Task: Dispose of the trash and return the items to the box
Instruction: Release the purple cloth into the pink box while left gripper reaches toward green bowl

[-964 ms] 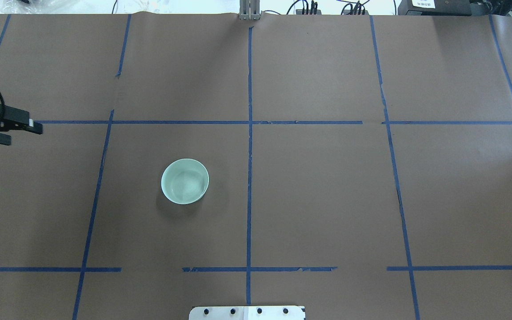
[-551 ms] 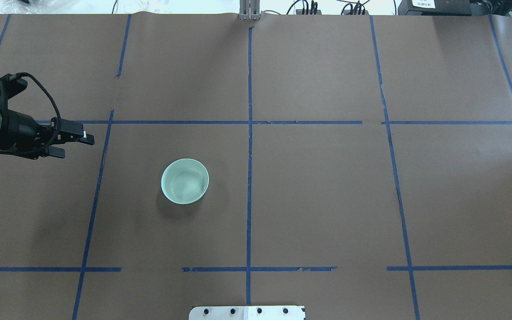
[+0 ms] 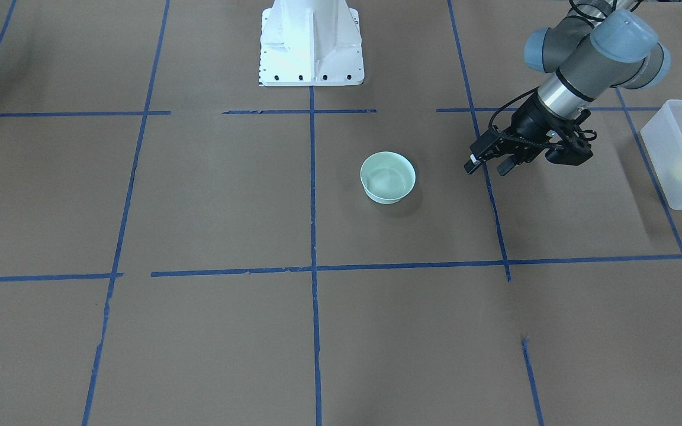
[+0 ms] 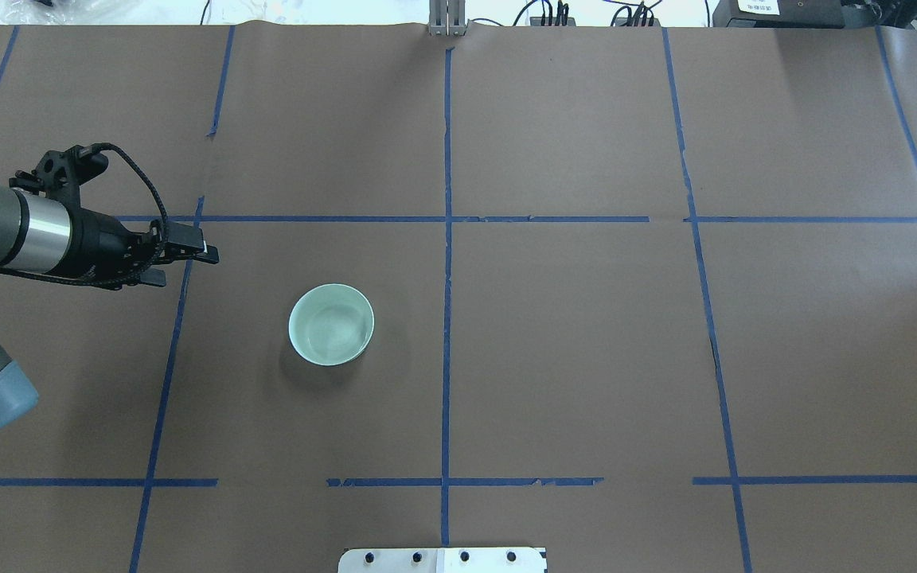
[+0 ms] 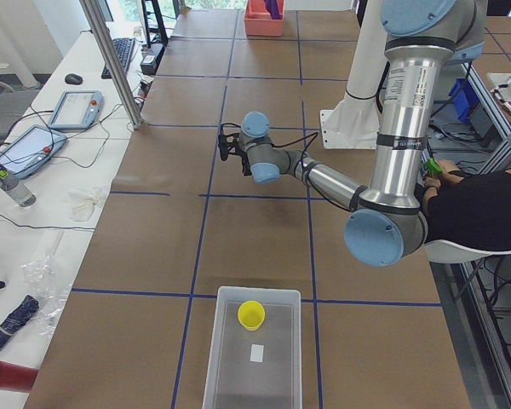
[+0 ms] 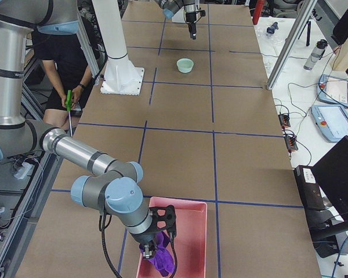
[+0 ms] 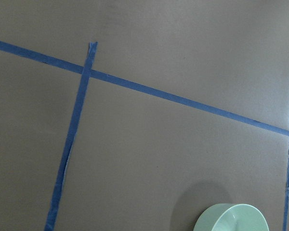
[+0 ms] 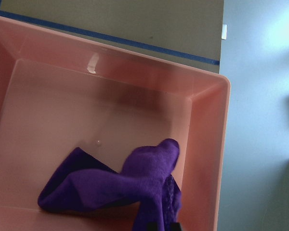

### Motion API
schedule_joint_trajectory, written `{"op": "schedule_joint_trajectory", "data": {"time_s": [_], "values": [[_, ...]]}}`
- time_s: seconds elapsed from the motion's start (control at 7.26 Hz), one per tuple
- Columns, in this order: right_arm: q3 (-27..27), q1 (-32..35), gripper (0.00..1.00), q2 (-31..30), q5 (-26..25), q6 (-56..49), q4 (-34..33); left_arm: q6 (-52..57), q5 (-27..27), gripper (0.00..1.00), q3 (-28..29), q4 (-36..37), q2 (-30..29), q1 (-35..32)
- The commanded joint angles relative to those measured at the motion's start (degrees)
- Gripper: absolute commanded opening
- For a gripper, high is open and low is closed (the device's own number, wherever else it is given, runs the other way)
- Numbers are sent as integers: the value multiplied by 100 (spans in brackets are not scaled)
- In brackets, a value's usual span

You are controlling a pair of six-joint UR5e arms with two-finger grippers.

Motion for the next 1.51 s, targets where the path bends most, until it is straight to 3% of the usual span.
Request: {"op": "schedule_joint_trajectory", "data": {"time_s": [0.0,0.14,0.69,0.96,1.24,1.38], "values": [[-118,-5,100,36,0,120,4,-27,518,100,-76,582,-301,322],[-118,-5,100,37,9,129,4,-27,903,100,-164,1318,-677,498],[-66,-22,100,28,227,129,4,-27,1890,100,-191,2729,-1312,1333],[-65,-57,100,28,920,147,-13,-27,2023,100,-86,2811,-1323,1510],[-56,-389,100,45,940,408,-13,-27,2032,98,150,2811,-1357,1738],[83,-696,100,159,958,1159,-22,-27,2041,89,230,2802,-1358,1765]]}}
